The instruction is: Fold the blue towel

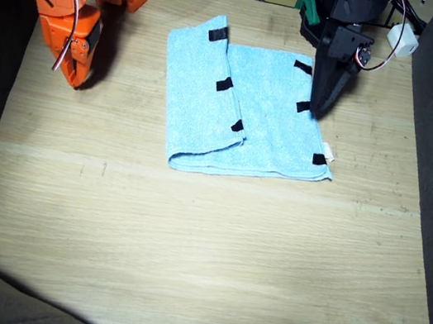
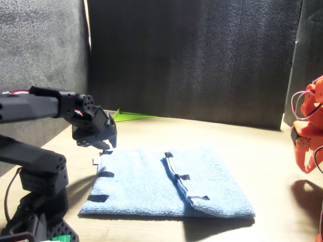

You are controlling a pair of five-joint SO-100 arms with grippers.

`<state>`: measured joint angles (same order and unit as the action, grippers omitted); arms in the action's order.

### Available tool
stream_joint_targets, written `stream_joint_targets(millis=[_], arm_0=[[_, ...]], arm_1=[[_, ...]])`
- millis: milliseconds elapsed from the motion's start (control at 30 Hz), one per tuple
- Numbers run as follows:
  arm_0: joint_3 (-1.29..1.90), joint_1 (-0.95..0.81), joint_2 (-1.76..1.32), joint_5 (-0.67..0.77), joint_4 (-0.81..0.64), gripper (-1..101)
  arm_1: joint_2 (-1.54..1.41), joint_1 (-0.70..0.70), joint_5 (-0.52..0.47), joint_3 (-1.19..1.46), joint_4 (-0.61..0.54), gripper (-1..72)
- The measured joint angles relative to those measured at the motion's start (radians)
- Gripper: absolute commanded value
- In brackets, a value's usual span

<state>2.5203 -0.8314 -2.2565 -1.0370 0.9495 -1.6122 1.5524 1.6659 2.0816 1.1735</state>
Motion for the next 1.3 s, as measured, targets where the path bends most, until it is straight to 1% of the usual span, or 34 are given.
stream_joint_targets(millis=[33,67,100,167,200,267,333,467,533,633,700,767,867,1000,1033,1100,1300], arm_0=[[-0.014,0.012,0.023,0.005,0.031,31],[-0.038,0.028,0.058,0.012,0.058,37],[-0.063,0.049,0.1,0.021,0.077,39],[-0.14,0.072,0.206,0.052,0.123,43],[-0.181,0.072,0.268,0.063,0.149,43],[-0.268,0.061,0.382,0.069,0.206,45],[-0.301,0.035,0.41,0.067,0.242,45],[-0.316,0.02,0.454,0.077,0.256,41],[-0.351,0.025,0.503,0.075,0.262,35],[-0.385,0.02,0.541,0.064,0.268,32],[-0.387,0.025,0.545,0.066,0.25,28],[-0.387,0.038,0.546,0.069,0.253,30],[-0.379,0.075,0.538,0.066,0.236,30],[-0.357,0.121,0.486,0.069,0.187,27],[-0.357,0.124,0.479,0.071,0.196,27],[-0.357,0.094,0.477,0.077,0.173,28],[-0.403,0.037,0.574,0.092,0.187,27]], arm_1=[[0.006,0.005,0.002,-0.002,0.0,0.0],[0.018,0.011,0.002,-0.011,0.0,0.0],[0.025,0.017,0.002,-0.02,-0.02,0.0],[0.028,0.02,0.003,-0.021,-0.009,0.0],[0.031,0.017,0.002,-0.023,-0.025,0.0],[0.043,0.015,0.003,-0.021,-0.012,0.0],[0.043,0.014,0.003,-0.023,-0.023,0.0],[0.072,0.011,0.003,-0.041,-0.035,0.0],[0.077,0.011,0.005,-0.046,-0.032,0.0],[0.077,0.011,0.011,-0.048,-0.038,0.0],[0.077,0.011,0.005,-0.048,-0.04,0.1],[0.077,0.011,0.005,-0.048,-0.04,0.2],[0.077,0.011,0.005,-0.048,-0.04,0.2],[0.041,-0.002,0.002,-0.048,-0.011,0.3],[0.025,-0.012,-0.005,-0.048,-0.003,0.4],[0.0,-0.032,-0.021,-0.048,0.014,0.5],[-0.054,-0.084,-0.071,-0.046,0.054,0.5]])
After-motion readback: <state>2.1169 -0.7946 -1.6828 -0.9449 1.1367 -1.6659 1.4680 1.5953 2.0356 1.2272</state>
